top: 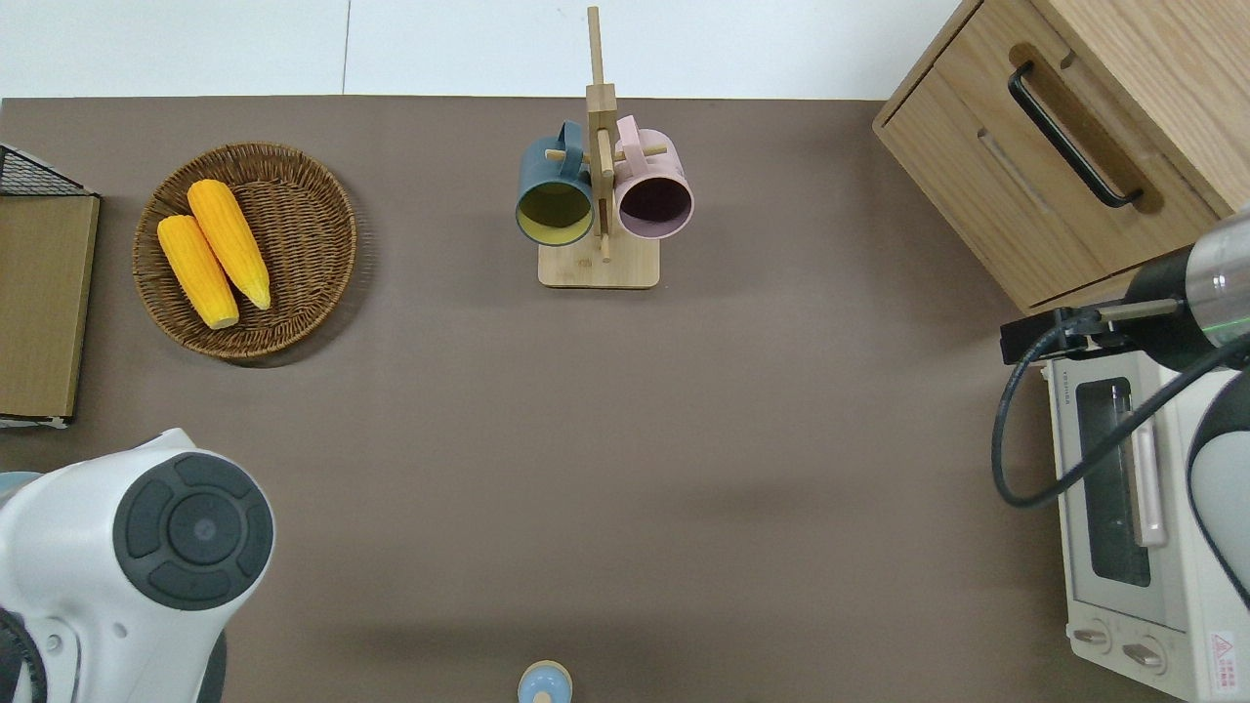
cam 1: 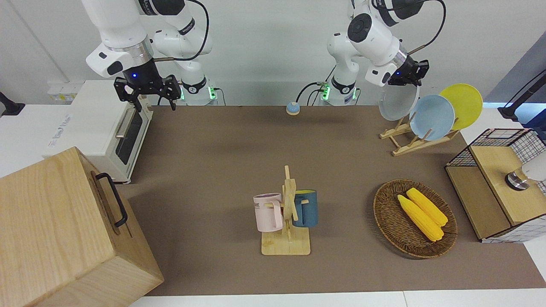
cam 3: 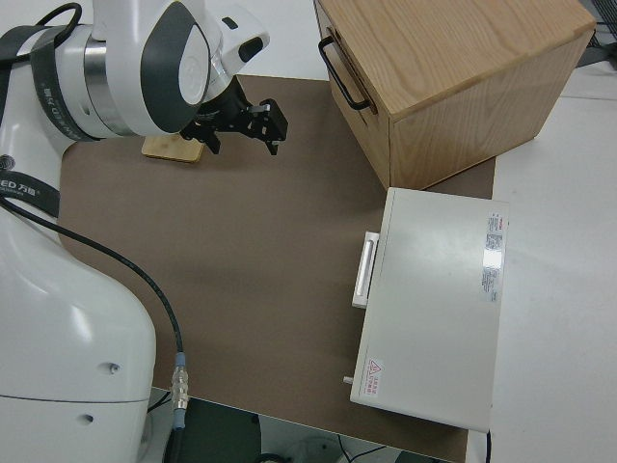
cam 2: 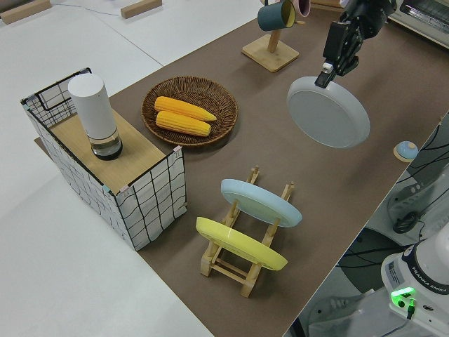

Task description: Pick gray plate from table and place it on lower plate rack with left arm

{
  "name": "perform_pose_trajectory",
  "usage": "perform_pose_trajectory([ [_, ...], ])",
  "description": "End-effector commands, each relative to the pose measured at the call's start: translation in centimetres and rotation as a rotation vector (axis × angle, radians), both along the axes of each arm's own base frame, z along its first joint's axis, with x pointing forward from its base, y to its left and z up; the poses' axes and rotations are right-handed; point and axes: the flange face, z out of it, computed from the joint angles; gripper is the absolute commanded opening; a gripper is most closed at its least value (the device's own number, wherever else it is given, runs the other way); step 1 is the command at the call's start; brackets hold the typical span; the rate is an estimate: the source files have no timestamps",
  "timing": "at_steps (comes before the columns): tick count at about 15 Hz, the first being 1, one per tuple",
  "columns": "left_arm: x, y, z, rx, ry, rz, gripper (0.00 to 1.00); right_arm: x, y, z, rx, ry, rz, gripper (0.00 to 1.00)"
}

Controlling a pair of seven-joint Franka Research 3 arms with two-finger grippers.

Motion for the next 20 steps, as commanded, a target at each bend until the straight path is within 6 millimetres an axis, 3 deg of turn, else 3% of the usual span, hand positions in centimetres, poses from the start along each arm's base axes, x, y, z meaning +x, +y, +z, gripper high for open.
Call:
perform_pose_trajectory([
  [1, 0.1, 0.9, 1.6, 0.087, -0.016, 0.027, 0.00, 0.1, -0.2, 0.3, -0.002, 0.005, -0.015, 0.983],
  [5, 0.5, 1.4, 1.1, 0.106, -0.082, 0.085, 0.00, 0.1, -0.2, 0.3, -0.001, 0.004, -0.015, 0.983],
  [9, 1.4, 1.2, -1.5, 0.110, -0.128, 0.142, 0.00, 0.1, -0.2, 0.3, -0.001, 0.004, -0.015, 0.983],
  [20, 2.8, 1.4, -6.2, 0.120, -0.197, 0.179, 0.00, 0.1, -0.2, 0.3, -0.001, 0.004, -0.015, 0.983],
])
